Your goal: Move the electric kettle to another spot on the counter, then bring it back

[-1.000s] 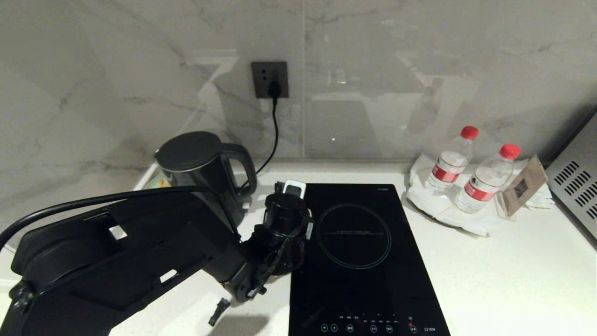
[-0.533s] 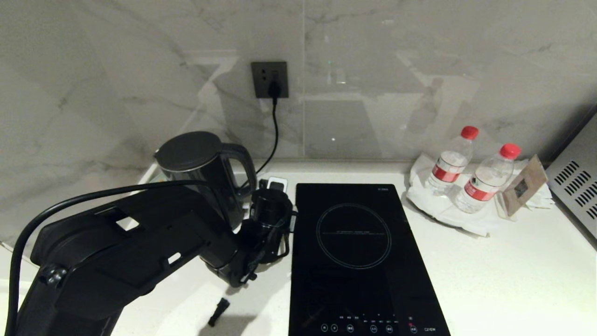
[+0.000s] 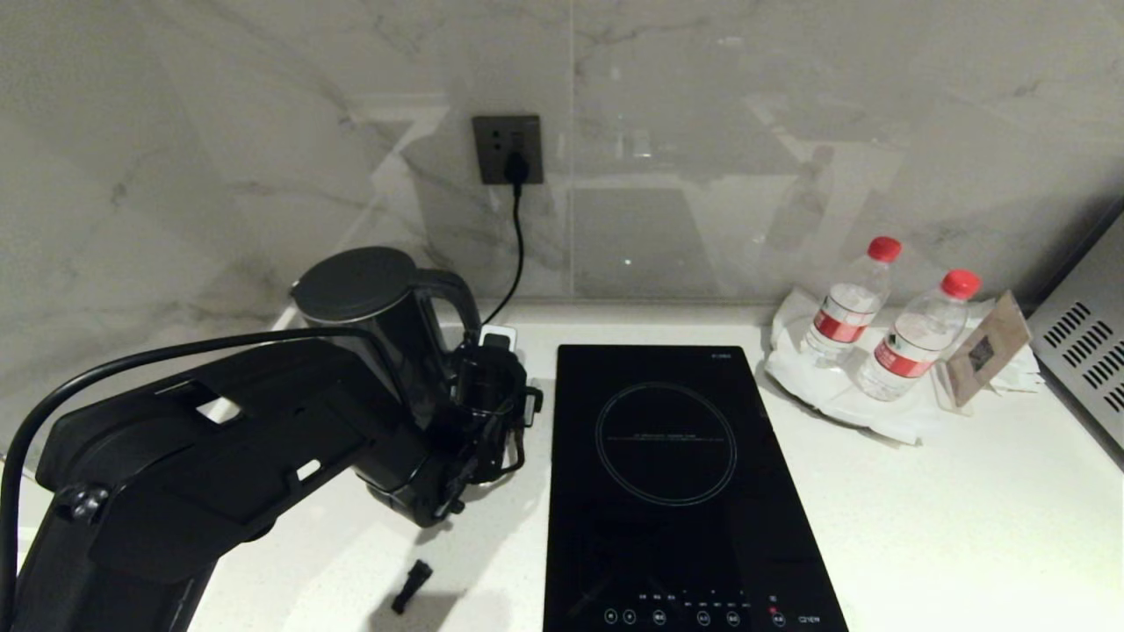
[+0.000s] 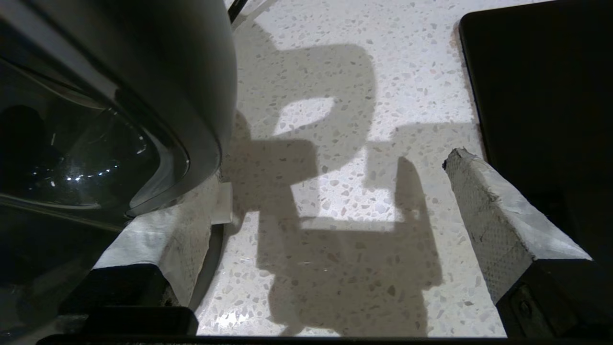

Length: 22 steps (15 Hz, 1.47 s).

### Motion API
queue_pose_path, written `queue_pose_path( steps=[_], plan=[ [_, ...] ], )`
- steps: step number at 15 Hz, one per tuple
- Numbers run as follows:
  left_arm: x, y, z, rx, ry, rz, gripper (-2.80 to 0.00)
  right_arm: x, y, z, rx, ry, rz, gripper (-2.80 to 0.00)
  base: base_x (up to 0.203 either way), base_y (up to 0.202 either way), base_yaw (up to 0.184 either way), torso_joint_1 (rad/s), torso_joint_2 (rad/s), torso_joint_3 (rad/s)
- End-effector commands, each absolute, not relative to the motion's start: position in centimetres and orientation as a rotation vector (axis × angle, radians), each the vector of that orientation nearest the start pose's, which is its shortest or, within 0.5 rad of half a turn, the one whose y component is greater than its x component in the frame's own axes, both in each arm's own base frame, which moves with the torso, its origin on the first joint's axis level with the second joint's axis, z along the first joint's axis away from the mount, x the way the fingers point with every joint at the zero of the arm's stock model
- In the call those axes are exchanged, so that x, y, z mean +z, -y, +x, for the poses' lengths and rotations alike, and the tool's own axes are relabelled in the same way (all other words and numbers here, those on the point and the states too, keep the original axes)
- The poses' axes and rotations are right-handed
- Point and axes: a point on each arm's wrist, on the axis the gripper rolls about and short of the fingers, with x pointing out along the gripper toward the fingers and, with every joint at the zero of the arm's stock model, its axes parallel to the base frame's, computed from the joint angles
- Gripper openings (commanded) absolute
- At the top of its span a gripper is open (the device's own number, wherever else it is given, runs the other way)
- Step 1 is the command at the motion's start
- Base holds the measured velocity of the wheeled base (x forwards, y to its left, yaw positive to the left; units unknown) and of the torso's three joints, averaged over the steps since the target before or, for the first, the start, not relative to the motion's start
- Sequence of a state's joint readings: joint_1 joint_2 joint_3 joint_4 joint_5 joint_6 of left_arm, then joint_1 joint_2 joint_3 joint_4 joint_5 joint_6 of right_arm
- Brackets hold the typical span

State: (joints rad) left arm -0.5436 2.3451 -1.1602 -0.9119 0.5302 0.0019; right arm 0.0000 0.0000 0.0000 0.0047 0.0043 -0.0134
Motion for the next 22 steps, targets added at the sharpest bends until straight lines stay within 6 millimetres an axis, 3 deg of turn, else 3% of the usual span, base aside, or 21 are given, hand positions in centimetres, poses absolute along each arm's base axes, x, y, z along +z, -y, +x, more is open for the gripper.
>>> queue_pose_path(
  steps=[1,9,12,17,22],
  plan=[
    [5.4,21.7,38.5,-0.006,-0.232,0.141,0.0,7.5,0.0,-2.3,0.005,-0.005,-0.014,-2.8,0.0,0.0,0.0,0.0,0.0,0.0],
    [3.3,21.7,38.6,-0.005,-0.273,0.162,0.0,7.5,0.0,-2.3,0.005,-0.005,-0.014,-2.8,0.0,0.0,0.0,0.0,0.0,0.0],
    [3.6,21.8,38.7,-0.005,-0.265,0.157,0.0,7.5,0.0,-2.3,0.005,-0.005,-0.014,-2.8,0.0,0.0,0.0,0.0,0.0,0.0],
    [6.1,21.9,38.2,-0.014,-0.219,0.133,0.0,7.5,0.0,-2.3,0.005,-0.005,-0.014,-2.8,0.0,0.0,0.0,0.0,0.0,0.0],
    [4.8,21.5,36.7,-0.025,-0.234,0.135,0.0,7.5,0.0,-2.3,0.005,-0.005,-0.014,-2.8,0.0,0.0,0.0,0.0,0.0,0.0]
  ],
)
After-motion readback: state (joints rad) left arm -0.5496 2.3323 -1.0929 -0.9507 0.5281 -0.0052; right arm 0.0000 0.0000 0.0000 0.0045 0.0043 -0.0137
